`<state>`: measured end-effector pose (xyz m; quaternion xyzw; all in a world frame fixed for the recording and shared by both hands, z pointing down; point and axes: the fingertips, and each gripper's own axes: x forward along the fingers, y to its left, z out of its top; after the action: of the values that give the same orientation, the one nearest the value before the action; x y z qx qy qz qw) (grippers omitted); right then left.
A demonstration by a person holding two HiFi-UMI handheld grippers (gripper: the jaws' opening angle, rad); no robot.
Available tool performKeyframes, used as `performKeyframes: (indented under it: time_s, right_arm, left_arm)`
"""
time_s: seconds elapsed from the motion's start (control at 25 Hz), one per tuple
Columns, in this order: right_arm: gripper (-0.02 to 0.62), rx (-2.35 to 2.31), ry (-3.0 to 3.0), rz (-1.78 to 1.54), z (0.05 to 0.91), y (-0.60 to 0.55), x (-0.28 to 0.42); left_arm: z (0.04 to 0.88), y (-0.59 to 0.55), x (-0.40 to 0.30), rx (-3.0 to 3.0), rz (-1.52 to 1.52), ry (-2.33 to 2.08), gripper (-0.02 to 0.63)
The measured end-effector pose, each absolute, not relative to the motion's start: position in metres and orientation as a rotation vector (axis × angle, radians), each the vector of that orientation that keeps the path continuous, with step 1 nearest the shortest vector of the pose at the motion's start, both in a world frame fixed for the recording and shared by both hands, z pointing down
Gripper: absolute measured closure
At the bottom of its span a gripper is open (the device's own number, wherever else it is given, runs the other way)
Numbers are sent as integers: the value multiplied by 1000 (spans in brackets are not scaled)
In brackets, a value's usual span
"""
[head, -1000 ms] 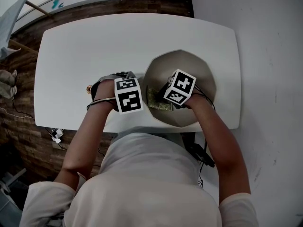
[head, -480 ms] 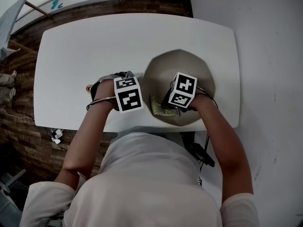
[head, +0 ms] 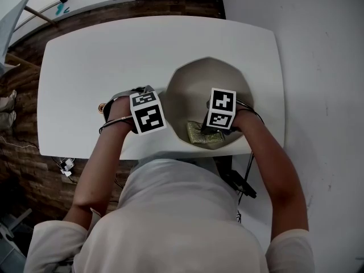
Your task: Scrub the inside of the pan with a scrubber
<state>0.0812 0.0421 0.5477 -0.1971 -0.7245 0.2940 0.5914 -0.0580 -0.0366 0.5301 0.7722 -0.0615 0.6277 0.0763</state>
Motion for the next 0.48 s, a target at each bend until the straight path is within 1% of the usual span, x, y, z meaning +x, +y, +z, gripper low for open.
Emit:
performKeyframes:
  time_s: [0.48]
  right_arm:
    - [569, -469, -1581, 656, 547, 43, 108]
  left_arm:
    - [531, -37, -58, 2311, 1880, -174, 336]
